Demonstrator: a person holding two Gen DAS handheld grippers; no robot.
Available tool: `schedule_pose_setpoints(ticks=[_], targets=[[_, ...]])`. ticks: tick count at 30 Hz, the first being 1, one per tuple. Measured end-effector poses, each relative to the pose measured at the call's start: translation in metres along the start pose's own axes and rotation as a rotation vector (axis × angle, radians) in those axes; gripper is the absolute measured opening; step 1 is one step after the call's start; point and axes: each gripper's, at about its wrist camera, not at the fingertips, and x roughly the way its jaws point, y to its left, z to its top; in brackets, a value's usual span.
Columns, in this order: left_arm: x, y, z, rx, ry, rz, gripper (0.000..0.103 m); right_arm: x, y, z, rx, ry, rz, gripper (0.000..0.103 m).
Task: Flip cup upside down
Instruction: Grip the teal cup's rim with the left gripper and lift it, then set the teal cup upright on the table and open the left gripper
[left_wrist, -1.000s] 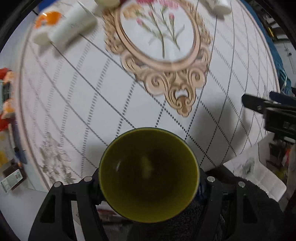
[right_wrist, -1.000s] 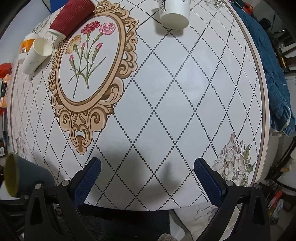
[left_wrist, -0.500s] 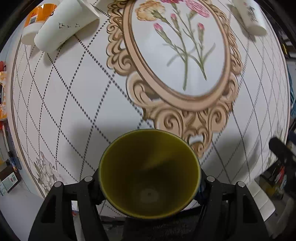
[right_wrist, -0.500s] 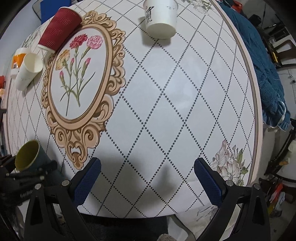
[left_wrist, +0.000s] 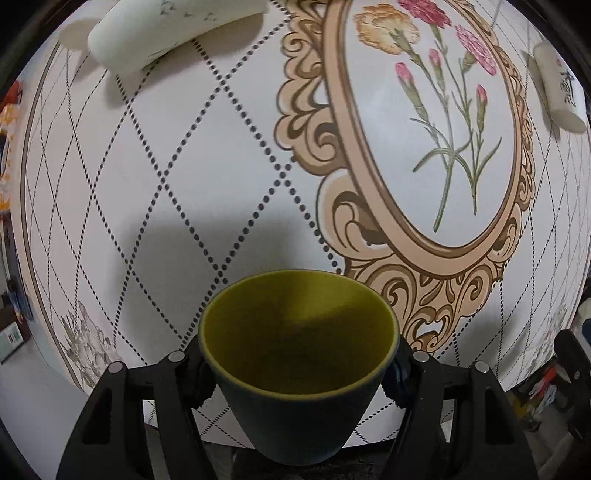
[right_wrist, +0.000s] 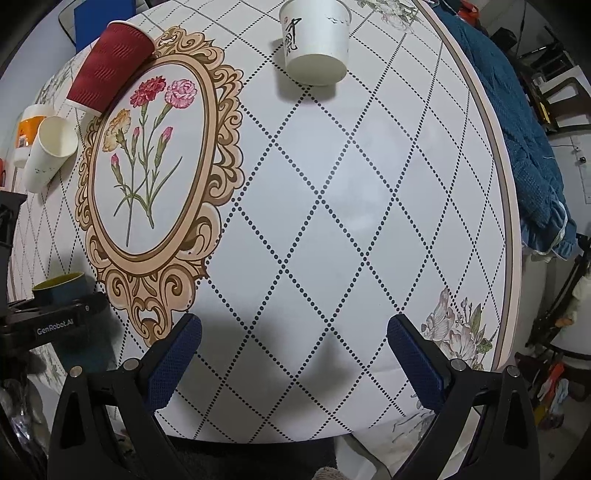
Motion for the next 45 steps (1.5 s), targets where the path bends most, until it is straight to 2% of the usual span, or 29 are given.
schedule_pose_setpoints(ticks=[4,6,7,8,15,18,23,28,31,36,41,45], targets=[[0.001,0.012,-0.005,0.0,-0.014,0.001,0.071,0.003,-0.005,0.0,0.009,-0.003,0.002,0.102],[0.004,0.016,-0.004,0.007,-0.019,0.005,0.077,0.004,-0.007,-0.001,0.011,-0.001,0.003,0.102],[0.001,0.016,-0.001,0.013,-0.019,0.007,0.085,0.005,-0.009,-0.002,0.011,-0.003,-0.001,0.102],[-0.002,0.014,0.0,0.017,-0.019,0.005,0.089,0.006,-0.009,-0.002,0.01,-0.004,-0.003,0.102],[-0.003,0.003,-0.006,0.025,-0.034,0.021,0.089,0.007,-0.012,-0.007,0.008,-0.008,-0.005,0.102],[-0.015,-0.001,-0.01,0.013,-0.043,0.02,0.089,0.005,-0.012,-0.009,0.009,-0.013,-0.002,0.102],[-0.04,0.002,-0.022,0.028,-0.108,0.021,0.089,-0.003,-0.012,-0.012,0.018,-0.028,0.011,0.102],[-0.079,0.001,-0.047,0.041,-0.209,0.041,0.089,-0.018,-0.009,-0.021,0.026,-0.044,0.034,0.102],[-0.103,0.004,-0.068,0.031,-0.262,0.026,0.089,-0.03,-0.004,-0.031,0.018,-0.053,0.054,0.102],[-0.141,0.019,-0.114,0.009,-0.341,0.035,0.089,-0.064,0.009,-0.057,-0.018,-0.095,0.084,0.102],[-0.164,0.029,-0.148,0.013,-0.407,0.07,0.089,-0.099,0.023,-0.087,-0.033,-0.145,0.098,0.102],[-0.182,0.035,-0.169,0.015,-0.445,0.069,0.089,-0.13,0.03,-0.111,-0.034,-0.199,0.104,0.102]])
